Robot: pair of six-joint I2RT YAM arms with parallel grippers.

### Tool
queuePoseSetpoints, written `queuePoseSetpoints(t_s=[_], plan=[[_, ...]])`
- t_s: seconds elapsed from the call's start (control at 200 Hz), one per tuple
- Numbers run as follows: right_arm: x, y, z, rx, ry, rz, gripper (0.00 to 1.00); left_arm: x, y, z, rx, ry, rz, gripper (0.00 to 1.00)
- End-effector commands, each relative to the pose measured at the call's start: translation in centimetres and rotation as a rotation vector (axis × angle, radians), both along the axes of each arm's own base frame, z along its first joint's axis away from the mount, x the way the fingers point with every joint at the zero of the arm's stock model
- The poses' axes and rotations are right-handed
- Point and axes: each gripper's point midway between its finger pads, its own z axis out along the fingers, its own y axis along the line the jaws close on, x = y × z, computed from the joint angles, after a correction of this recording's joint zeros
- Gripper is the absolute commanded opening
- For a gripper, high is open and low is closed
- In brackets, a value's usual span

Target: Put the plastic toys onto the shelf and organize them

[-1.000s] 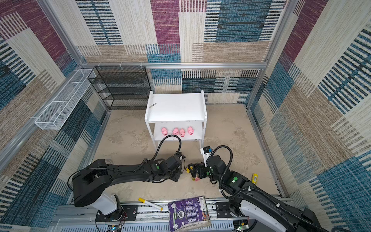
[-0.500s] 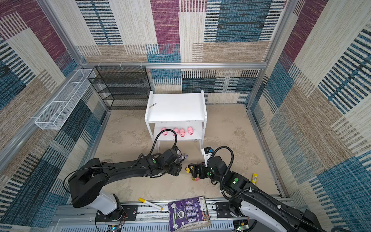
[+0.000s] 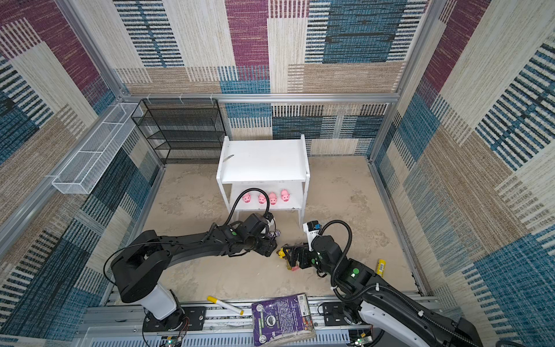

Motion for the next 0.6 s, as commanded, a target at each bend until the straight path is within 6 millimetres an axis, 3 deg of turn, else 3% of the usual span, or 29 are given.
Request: queuePoseSetpoints(t_s=[0.0, 0.596], plan=[[0.1, -0.3, 0.1, 0.003, -0.004, -0.019, 0.98, 1.1, -0.6, 0.4, 0.009, -0.061, -0.036, 0.78], [0.1, -0.3, 0.5, 0.013, -0.022, -0.015, 0.99, 2.5, -1.5, -1.1, 0.000, -0.124, -0.048, 0.80]])
